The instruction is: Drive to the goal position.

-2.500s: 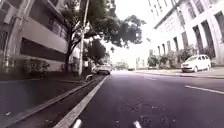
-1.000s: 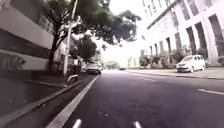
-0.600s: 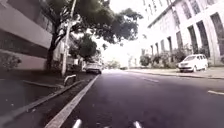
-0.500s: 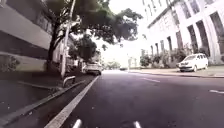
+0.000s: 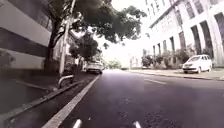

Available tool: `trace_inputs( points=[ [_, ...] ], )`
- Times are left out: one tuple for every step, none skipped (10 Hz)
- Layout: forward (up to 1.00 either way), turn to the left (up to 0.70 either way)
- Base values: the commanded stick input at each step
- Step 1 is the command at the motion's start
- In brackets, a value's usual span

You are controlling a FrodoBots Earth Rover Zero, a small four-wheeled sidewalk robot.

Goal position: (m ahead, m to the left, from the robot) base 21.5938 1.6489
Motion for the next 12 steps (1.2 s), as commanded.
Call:
trace_inputs(
  points=[
    [0.7,0.0],
    [0.7,0.0],
    [0.7,0.0],
    [0.7,0.0],
    [0.7,0.0],
    [0.7,0.0],
    [0.7,-0.05],
    [0.7,-0.14],
    [0.7,-0.14],
    [0.7,-0.01],
    [0.7,0.0],
    [0.7,0.0]
  ],
)
